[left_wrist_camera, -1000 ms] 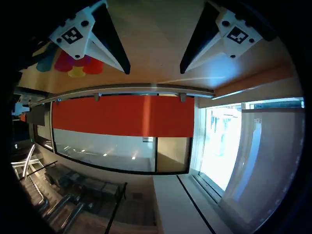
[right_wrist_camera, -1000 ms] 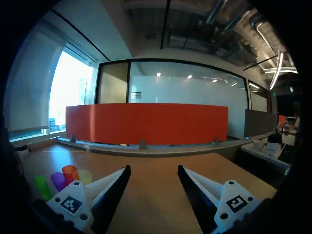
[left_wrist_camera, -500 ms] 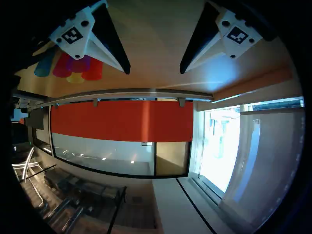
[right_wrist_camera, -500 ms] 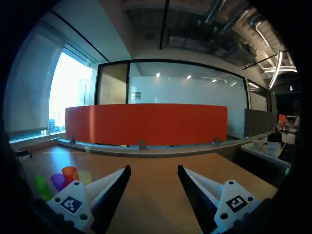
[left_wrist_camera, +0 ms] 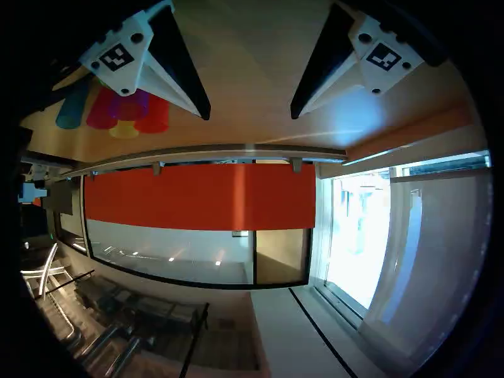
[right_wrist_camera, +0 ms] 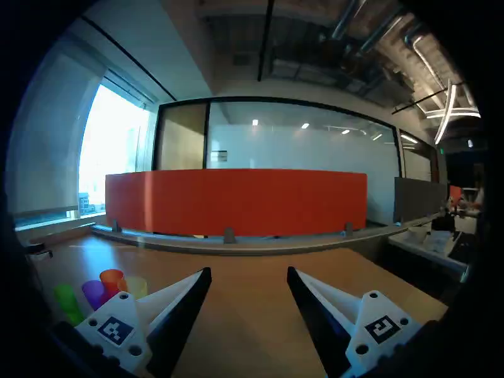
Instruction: Pour water
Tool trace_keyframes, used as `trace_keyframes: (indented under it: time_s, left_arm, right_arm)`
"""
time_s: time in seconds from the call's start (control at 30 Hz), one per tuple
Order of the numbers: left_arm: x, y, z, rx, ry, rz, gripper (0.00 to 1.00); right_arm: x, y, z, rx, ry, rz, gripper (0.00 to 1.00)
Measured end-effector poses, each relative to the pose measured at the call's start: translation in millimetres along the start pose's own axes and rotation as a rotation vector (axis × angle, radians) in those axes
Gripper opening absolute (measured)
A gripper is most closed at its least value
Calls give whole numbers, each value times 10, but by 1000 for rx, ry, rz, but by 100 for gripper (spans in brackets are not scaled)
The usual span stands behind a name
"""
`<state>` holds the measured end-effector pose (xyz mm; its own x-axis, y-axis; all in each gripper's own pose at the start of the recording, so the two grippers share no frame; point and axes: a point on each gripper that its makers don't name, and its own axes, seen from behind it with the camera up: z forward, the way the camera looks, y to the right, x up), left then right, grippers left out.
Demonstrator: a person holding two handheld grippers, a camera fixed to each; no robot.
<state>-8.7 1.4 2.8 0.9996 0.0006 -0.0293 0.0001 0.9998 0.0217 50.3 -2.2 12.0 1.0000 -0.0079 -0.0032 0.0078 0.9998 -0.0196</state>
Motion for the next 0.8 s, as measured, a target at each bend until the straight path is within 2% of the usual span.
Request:
trace_keyframes:
  time_s: [0.57,0.8]
  left_arm:
    - [-20,31,-5,-12,-3,2,94]
    - [-18,29,-8,-13,-3,3,94]
  right_arm:
    - [53,81,-55,-14,29,-26,93]
    - [-3,41,-86,-19,49,-72,93]
